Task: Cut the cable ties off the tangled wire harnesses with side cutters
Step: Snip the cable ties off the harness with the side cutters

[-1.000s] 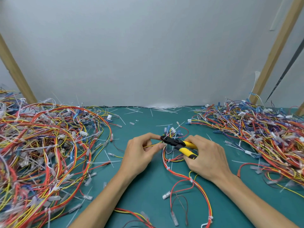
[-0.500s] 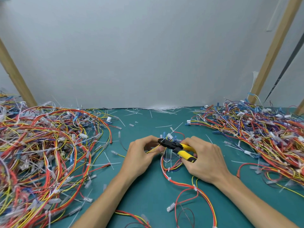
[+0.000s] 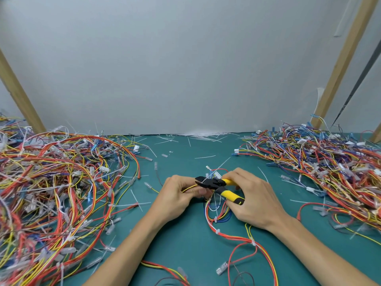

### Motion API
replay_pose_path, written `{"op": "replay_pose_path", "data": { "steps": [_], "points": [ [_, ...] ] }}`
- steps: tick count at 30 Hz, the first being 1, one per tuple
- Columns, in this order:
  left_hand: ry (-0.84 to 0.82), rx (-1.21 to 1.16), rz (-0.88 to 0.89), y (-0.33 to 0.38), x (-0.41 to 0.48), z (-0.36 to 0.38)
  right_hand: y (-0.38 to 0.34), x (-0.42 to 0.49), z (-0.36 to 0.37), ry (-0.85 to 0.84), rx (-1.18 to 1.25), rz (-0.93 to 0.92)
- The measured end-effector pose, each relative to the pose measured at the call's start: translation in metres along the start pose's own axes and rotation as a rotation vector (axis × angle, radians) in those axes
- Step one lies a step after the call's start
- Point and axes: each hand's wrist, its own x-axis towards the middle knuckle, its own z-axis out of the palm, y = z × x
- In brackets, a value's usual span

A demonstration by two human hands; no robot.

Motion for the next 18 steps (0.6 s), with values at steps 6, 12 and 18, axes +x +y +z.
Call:
{"op": "replay_pose_path", "data": {
  "steps": [6, 12, 18],
  "points": [
    [-0.049, -0.056, -0.014, -0.0015, -0.0008, 0.0003, -0.0001, -0.0005, 0.0005, -0.008, -0.009, -0.018],
    [-0.027, -0.122, -0.038, 0.0022, -0.0015, 0.0014, 0.0003, 0.0005, 0.0025, 0.011, 0.035, 0.016],
    [0.193, -0.066, 0.023, 0.0067, -0.0011, 0.0030, 0.0023, 0.0003, 0.0073, 0.109, -0.067, 0.128]
  ]
}}
